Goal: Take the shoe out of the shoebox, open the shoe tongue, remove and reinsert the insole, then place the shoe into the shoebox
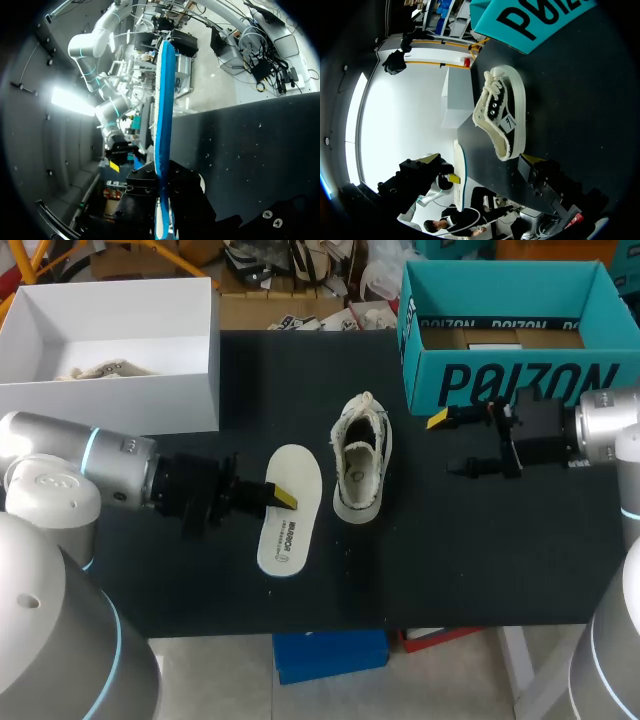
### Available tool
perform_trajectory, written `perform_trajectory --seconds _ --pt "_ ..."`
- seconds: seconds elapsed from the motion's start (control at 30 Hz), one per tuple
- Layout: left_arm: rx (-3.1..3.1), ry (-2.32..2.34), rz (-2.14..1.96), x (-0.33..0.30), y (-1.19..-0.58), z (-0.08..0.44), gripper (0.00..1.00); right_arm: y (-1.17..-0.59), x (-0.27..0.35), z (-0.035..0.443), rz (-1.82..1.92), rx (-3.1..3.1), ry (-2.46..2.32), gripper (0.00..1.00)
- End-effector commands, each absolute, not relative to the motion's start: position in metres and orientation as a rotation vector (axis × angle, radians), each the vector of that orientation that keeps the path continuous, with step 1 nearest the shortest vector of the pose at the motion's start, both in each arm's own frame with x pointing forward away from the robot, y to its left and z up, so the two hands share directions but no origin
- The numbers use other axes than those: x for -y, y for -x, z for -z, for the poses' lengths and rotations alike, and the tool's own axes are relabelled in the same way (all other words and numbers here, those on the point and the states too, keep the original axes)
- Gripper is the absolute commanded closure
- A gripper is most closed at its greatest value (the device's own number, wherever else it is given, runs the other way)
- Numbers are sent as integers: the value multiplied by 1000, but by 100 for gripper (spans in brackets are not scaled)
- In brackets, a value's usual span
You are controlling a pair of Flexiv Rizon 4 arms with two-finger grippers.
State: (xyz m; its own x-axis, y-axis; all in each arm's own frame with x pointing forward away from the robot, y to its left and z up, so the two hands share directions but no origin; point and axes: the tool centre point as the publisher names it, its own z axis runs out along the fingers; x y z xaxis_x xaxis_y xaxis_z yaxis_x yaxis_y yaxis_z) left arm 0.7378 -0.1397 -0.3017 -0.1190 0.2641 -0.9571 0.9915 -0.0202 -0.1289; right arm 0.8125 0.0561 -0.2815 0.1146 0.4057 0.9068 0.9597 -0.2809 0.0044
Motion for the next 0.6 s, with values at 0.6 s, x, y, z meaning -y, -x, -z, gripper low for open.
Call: perform_trajectory --seconds 0.6 --pt "-1514 -1371 1137 98 -724 295 100 -812 -65 285 1129 1294 1785 0"
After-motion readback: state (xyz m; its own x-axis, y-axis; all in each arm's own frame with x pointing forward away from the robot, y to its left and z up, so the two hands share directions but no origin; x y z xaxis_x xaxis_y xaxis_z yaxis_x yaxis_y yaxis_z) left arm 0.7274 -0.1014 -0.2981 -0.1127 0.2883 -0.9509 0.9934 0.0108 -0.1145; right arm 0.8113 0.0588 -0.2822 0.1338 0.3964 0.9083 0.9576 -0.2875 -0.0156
